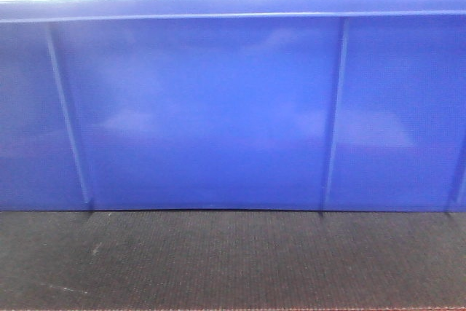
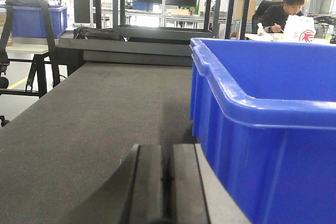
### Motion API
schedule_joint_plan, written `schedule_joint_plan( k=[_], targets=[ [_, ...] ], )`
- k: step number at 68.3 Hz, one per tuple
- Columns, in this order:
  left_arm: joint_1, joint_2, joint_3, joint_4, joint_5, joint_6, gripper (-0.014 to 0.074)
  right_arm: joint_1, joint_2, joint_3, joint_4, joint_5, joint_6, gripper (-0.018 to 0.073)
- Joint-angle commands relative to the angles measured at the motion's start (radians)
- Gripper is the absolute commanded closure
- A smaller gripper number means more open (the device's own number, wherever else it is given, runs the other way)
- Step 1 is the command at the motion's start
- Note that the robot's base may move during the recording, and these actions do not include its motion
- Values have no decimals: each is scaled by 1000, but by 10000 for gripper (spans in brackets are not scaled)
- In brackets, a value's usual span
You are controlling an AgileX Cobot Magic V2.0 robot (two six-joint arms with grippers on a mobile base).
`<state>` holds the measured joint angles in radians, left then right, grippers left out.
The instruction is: Move blue bin to conveyor side
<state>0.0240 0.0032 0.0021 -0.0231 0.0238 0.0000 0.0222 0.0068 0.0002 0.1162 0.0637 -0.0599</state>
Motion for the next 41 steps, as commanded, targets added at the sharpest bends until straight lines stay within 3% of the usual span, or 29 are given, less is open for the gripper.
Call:
schedule_joint_plan(
  k=[1,41],
  targets=[
    [4,-3,-2,3,-17,-8,605,-5,-7,0,3,-26,-5,644],
    [4,-3,-2,3,-17,-8,605,-5,-7,0,3,-26,-5,644]
  ],
)
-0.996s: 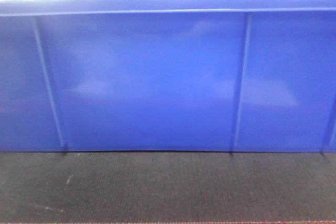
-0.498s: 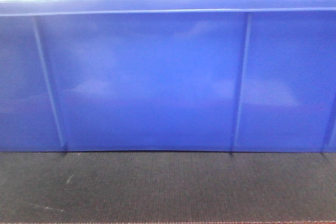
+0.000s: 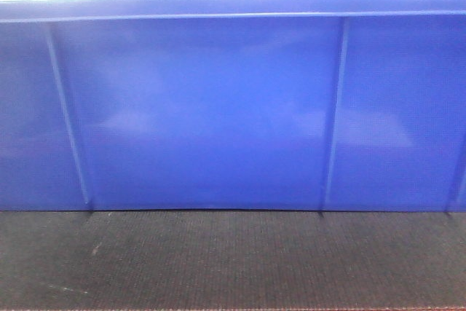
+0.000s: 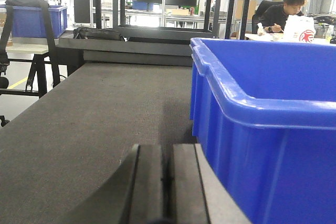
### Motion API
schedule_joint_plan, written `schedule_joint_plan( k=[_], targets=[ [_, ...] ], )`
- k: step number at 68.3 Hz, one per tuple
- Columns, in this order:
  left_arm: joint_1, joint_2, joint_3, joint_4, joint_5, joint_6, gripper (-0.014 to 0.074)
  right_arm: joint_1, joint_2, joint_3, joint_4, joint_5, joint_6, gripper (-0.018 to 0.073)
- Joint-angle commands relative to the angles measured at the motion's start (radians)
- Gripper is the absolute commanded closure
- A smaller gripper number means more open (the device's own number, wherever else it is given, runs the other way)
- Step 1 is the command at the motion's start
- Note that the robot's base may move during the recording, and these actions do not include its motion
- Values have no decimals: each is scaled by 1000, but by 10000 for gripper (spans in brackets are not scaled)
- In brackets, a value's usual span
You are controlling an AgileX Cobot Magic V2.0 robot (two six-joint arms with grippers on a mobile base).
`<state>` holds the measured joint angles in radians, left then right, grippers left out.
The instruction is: Move blue bin to conveyor side
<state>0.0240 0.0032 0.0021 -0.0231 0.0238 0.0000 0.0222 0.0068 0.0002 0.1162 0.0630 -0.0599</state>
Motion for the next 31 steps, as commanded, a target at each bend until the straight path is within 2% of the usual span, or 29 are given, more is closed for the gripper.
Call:
schedule_joint_plan(
  k=[1,31],
  targets=[
    [4,-3,-2,3,-17,-8,605,-5,-7,0,3,-25,-5,644],
    [4,-3,-2,3,-17,-8,605,-5,-7,0,3,-25,-5,644]
  ],
)
